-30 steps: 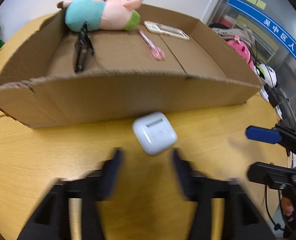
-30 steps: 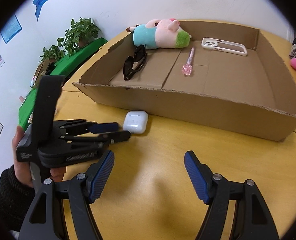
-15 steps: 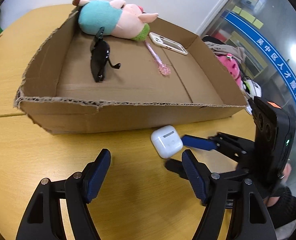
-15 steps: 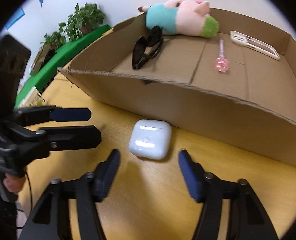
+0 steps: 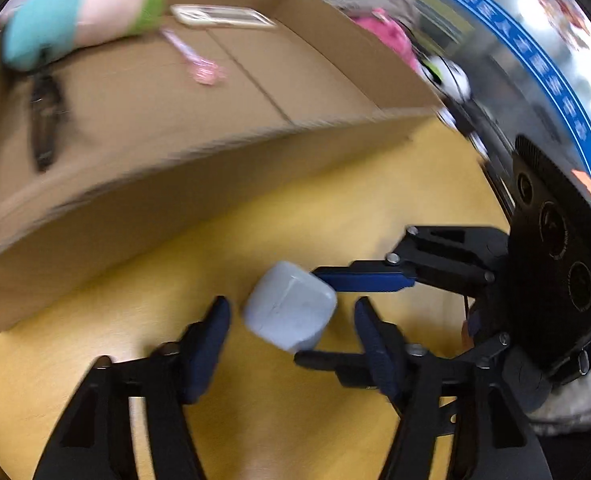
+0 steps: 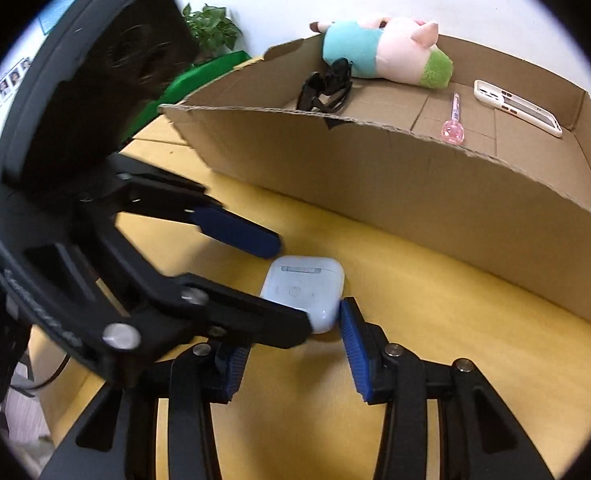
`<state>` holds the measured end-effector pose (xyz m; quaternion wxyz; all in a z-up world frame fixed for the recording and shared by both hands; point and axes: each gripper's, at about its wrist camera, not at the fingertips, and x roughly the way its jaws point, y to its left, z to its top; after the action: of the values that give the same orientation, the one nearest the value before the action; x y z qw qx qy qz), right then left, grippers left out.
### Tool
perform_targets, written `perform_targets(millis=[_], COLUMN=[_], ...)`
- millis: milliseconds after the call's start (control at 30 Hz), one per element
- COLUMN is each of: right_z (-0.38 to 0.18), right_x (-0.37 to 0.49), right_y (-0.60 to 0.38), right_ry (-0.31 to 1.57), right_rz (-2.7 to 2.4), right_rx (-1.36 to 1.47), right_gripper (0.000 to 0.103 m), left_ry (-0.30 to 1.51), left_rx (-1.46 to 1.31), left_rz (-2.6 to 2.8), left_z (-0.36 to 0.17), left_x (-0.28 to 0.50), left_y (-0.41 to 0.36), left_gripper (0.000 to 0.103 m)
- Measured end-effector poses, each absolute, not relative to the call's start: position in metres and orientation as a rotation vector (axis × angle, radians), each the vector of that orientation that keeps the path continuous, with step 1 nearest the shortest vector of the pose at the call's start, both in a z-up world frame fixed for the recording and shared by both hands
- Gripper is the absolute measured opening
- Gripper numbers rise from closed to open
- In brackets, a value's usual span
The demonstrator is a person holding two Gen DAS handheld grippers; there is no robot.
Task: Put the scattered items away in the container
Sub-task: 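Close the right gripper on the earbud case and lift it, then carry the earbud case over the box with the right gripper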
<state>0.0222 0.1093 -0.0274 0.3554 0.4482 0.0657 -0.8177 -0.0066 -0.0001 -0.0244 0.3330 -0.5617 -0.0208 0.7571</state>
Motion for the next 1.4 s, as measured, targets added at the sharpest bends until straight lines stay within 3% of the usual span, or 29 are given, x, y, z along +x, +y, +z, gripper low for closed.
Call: perform_targets(millis=[67, 400, 633, 933, 1200, 1400], right_z=[-0.026, -0.013, 0.043, 0.117, 0.134, 0.12], right_x=[0.028, 0.033, 0.021, -0.047, -0.116, -0.151], right_y=[0.111, 0.119, 0.123, 0.142, 0.171, 0.183], right_ry=[0.194, 0.223, 0.262, 0.31, 0.299, 0.288], right_rz=[-2.122, -2.13, -2.19, -2.294, -2.344, -2.349], right_rx=[1.151, 1.119, 0.996, 0.86, 0.905, 0.978], right_gripper=[0.041, 0.041, 0.041, 0.041, 0.041, 0.041], left_ry=[0.023, 0.083, 0.148, 0.239, 0.246, 0.225], left_rx=[-1.478, -1.461, -1.347, -1.204, -1.193, -1.232], left_rz=[1.976, 2.012, 2.105, 2.154, 2.094, 2.037], left_z=[-0.023, 0.0, 0.062, 0.139, 0.148, 0.126], left_x=[-0.005, -0.001, -0.01, -0.089, -0.159, -0.201], left_y=[0.009, 0.017, 0.018, 0.051, 0.084, 0.1], left_gripper=[0.052, 0.051, 0.051, 0.051, 0.051, 0.051])
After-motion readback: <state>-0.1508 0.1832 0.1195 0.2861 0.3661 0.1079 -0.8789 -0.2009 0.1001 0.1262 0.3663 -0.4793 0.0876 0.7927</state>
